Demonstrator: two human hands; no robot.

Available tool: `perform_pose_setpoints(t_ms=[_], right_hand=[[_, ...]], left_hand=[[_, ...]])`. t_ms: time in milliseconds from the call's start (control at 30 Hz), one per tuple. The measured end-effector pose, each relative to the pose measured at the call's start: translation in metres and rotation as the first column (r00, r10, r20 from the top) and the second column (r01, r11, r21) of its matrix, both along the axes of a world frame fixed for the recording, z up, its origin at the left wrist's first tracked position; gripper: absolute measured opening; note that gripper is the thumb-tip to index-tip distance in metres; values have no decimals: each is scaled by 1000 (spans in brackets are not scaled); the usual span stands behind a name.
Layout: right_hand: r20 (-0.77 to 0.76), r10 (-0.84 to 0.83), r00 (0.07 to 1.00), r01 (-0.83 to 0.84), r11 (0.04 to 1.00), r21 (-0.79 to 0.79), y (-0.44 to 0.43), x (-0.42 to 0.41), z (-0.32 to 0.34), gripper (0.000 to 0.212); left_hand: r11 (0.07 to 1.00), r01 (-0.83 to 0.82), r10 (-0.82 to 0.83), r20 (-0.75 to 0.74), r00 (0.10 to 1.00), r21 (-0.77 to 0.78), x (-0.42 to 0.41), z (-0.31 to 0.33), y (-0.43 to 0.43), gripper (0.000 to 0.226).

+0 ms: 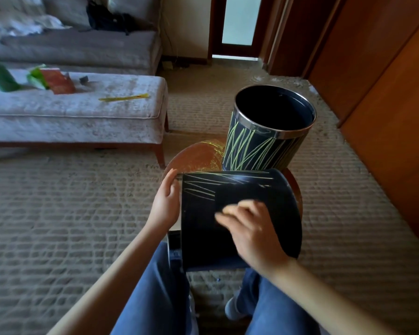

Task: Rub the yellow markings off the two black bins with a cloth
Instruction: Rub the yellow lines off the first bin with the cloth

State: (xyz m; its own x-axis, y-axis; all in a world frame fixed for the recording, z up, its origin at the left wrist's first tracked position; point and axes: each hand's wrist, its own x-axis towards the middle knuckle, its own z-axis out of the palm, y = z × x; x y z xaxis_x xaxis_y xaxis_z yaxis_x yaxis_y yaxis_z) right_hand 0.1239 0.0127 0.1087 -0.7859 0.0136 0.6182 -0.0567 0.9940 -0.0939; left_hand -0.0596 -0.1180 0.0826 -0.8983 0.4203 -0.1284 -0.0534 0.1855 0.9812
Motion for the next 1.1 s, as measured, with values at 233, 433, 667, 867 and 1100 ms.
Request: perform_pose_setpoints(t_ms=[233, 433, 667, 867, 1100], right_hand=[[17, 48, 999, -49, 998, 33, 6, -35, 7, 23], [79, -74, 994, 79, 994, -70, -2, -65, 16, 29], [108, 278, 954, -292, 946, 138, -15, 0, 1, 21], [189, 39, 981, -5, 984, -179, -10, -98, 30, 20], [120, 182, 976, -177, 983, -50, -43, -28, 16, 23]], left_hand=[[1000, 2, -2, -57, 998, -4, 11, 1, -5, 42], [1000, -23, 24, -61, 998, 19, 15, 4, -6, 40], [998, -54, 54, -13, 998, 35, 12, 4, 0, 41], [998, -50, 52, -45, 998, 39, 31, 12, -11, 42], [993, -105, 103, 49, 993, 43, 19, 18, -2, 41]])
